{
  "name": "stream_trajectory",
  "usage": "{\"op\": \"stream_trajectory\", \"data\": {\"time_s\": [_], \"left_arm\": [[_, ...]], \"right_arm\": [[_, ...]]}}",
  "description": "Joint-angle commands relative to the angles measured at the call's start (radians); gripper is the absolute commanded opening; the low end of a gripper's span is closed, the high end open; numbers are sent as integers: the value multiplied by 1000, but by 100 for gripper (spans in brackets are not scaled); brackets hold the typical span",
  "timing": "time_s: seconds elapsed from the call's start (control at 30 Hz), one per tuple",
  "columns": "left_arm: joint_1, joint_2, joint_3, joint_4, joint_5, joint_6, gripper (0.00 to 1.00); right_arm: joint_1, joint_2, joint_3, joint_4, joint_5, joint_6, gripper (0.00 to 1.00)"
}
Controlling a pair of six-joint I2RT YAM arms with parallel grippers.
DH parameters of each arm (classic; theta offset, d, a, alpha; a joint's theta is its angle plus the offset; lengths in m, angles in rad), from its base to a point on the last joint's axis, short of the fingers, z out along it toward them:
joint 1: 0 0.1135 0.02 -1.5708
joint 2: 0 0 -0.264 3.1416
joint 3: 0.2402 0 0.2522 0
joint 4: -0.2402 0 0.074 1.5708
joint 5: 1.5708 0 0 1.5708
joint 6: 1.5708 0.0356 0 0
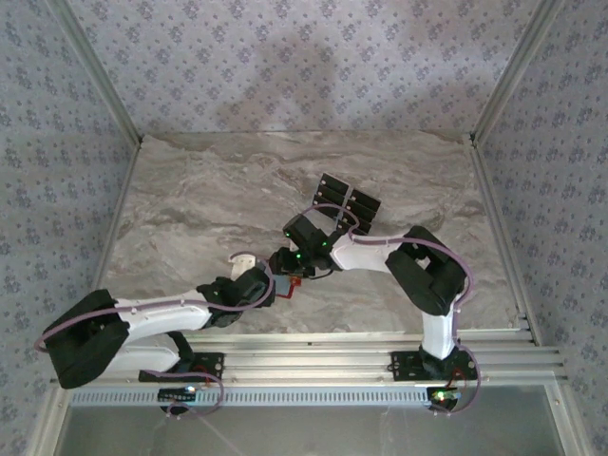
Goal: Put the credit cards into the card holder
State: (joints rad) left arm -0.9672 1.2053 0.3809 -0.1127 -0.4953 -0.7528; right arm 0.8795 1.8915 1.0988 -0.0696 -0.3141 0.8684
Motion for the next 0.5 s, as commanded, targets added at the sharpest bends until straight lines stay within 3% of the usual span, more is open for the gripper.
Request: {"op": "stream_trajectory", "data": {"time_s": [0.0, 0.47], "left_arm": [[-4, -54, 15, -46, -39, -9, 100], [4, -272, 38, -173, -108, -35, 100]], "right_arm": [[-6, 41, 25, -11, -8, 21, 49], [-8, 84, 85, -1, -44, 37, 49]]}}
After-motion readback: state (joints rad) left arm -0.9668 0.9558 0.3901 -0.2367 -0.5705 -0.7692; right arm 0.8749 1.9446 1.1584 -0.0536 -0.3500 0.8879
